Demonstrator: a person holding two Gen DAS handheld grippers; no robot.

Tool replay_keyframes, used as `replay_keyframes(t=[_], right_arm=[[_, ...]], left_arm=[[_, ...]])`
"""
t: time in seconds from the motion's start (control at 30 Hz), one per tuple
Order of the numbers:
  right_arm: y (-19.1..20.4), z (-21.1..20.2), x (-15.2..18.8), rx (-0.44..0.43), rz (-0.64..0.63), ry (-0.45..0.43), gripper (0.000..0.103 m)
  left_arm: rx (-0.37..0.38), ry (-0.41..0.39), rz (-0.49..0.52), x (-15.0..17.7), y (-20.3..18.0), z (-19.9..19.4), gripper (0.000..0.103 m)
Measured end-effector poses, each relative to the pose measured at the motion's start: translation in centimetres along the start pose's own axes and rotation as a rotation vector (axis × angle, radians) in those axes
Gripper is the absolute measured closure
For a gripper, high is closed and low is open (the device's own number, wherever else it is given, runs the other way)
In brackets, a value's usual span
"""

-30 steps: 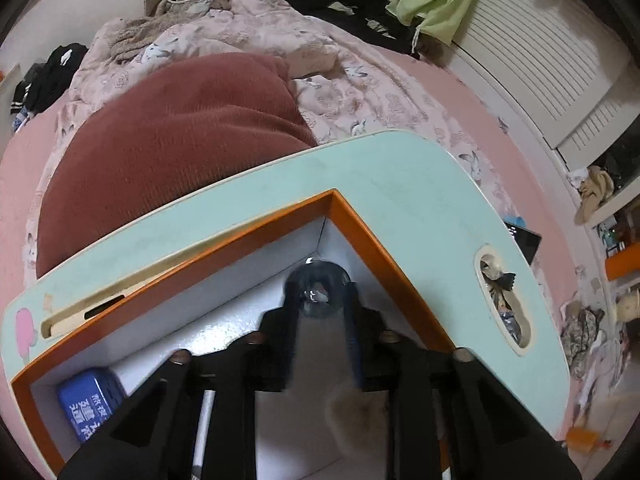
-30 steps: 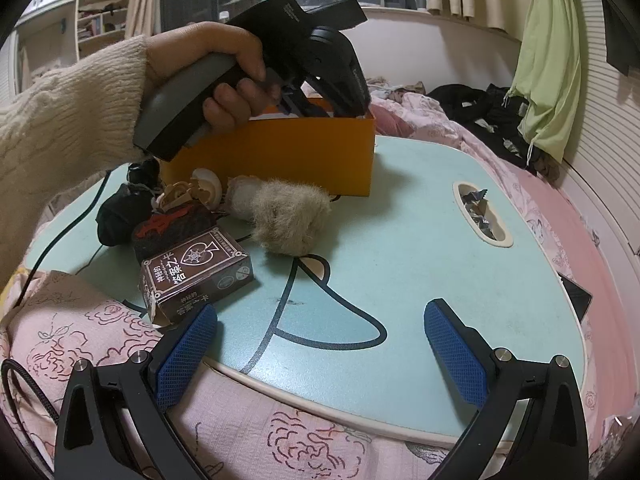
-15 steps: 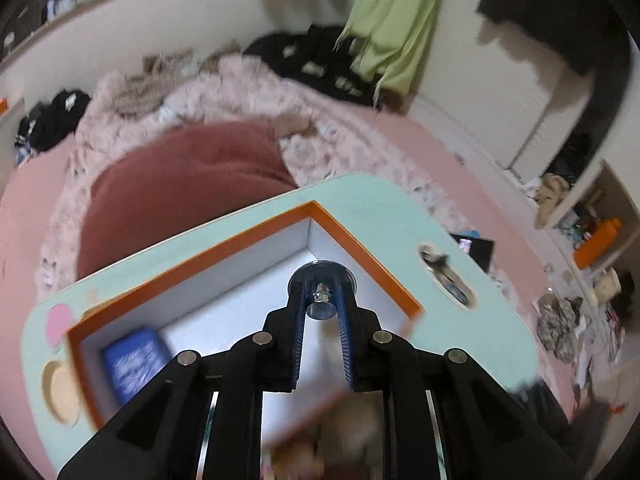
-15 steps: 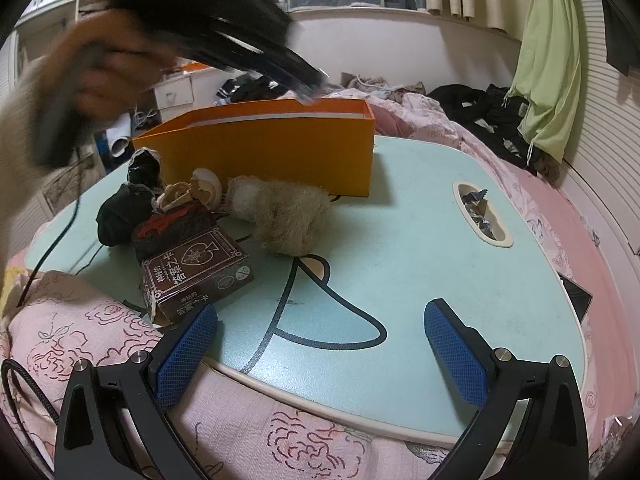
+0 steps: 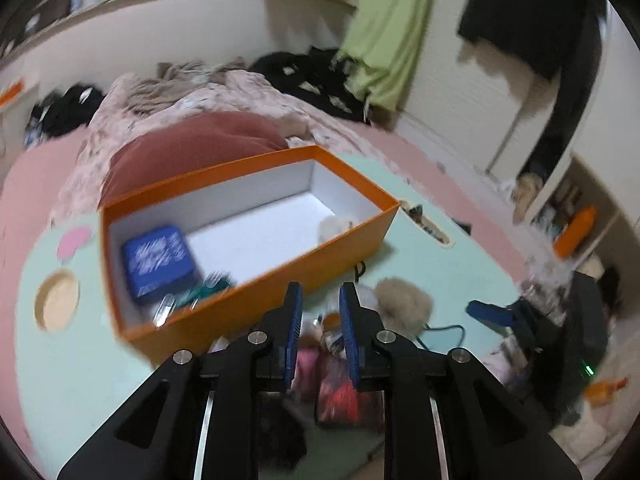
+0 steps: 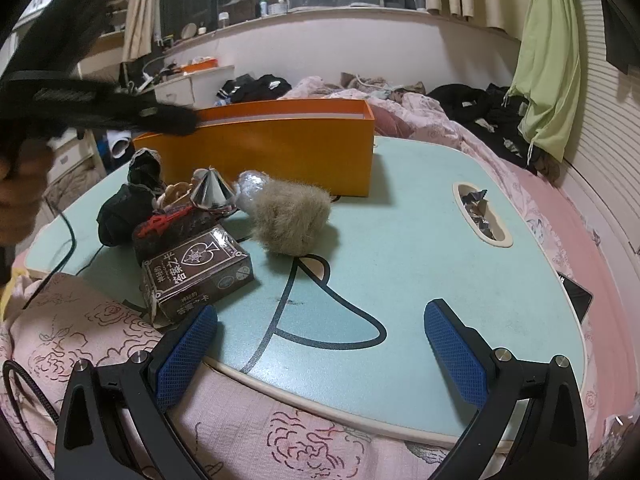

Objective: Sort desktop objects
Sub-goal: 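Grasp the small silver metal item in the orange box with the left gripper, set it beside the fur ball, then grasp the blue tin in the orange box with the right gripper, set it on the red-symbol box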

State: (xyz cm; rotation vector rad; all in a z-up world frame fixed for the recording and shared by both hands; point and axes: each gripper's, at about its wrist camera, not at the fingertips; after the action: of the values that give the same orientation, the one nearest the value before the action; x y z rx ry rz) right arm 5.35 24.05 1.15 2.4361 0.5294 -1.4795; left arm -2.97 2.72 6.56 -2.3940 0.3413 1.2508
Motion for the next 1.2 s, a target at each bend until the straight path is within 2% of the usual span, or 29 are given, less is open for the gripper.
replay_keyframes(t=[0.07,0.1,0.13,0.2,0.27,0.33,0.43,0.5,0.57,0.63,0.67,0.77,0.8,0.97,1.03,1.13,1.2], right_arm=[[-0.4,0.0,-0.6,-0.026,0.045,0.015,0.0],[-0.7,-0.1,-1.1,-0.055,0.087,0.02,0.0],[-1.3,-0.1,-2.1,-0.096,0.142,0.017,0.0],[-2.0,-0.4,-4.8,-0.155,0.215,-0.008,0.0],[-2.0,-0.1,-8.6,-0.191,0.228,-0.02,0.0],[-1.4,1.0,-12.0,-0.215,0.224,0.007,0.0],[-0.4,4.5,-16.4,-0.292,0.261,0.096,0.0],[0.6,7.9,-18.2,-0.348,0.304,0.198,0.0],[2.3,12.0,-19.6,-0.371,0.296,0.293,0.001],[4.5,15.4,-20.1,-0.348,0.226,0.373,0.002],[5.4,17.2,-20.1,-0.333,0.191,0.418,0.006],[8.1,22.0,-18.4,-0.304,0.107,0.562,0.018],[8.6,22.8,-17.8,-0.294,0.085,0.587,0.019],[11.3,26.0,-16.4,-0.266,-0.05,0.659,0.019],[11.8,26.8,-15.8,-0.284,-0.07,0.684,0.017],[10.7,27.1,-15.8,-0.287,-0.08,0.692,0.015],[8.8,27.1,-15.7,-0.276,-0.036,0.701,0.014]], left_arm=[[-0.058,-0.041,-0.038,1.5,1.4,-2.7,0.053],[-0.11,-0.052,-0.037,2.4,1.9,-3.7,0.031],[-0.155,-0.063,-0.028,3.2,2.4,-4.5,0.026],[-0.22,-0.058,0.003,5.2,3.1,-6.1,0.026],[-0.241,-0.027,0.024,6.4,3.3,-6.5,0.026],[-0.262,-0.001,0.058,7.4,3.1,-6.2,0.026],[-0.279,0.052,0.12,9.1,2.7,-4.9,0.026],[-0.268,0.05,0.138,9.8,2.6,-4.1,0.011],[-0.272,0.048,0.131,10.0,2.8,-3.9,0.003],[-0.272,0.053,0.128,10.1,3.0,-3.8,0.001],[-0.27,0.051,0.13,10.2,3.1,-3.7,0.001],[-0.273,0.042,0.127,10.4,3.2,-3.8,0.0],[-0.275,0.04,0.125,10.5,3.3,-3.8,0.0],[-0.276,0.036,0.121,10.2,3.5,-3.7,0.0],[-0.275,0.037,0.112,10.2,3.7,-3.6,0.0],[-0.277,0.036,0.101,10.0,3.9,-3.8,0.0],[-0.281,0.032,0.096,10.0,4.1,-3.8,0.0]])
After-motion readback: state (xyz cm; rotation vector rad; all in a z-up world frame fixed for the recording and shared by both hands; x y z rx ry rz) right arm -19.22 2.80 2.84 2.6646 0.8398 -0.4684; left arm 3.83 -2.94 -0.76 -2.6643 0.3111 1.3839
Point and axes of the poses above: each gripper's, at about its wrist camera, not at the fingertips, and z roughly the way its jaws point, y to its left, x to its underside, and after that the axes turned 13 degrees about -y, right-handed
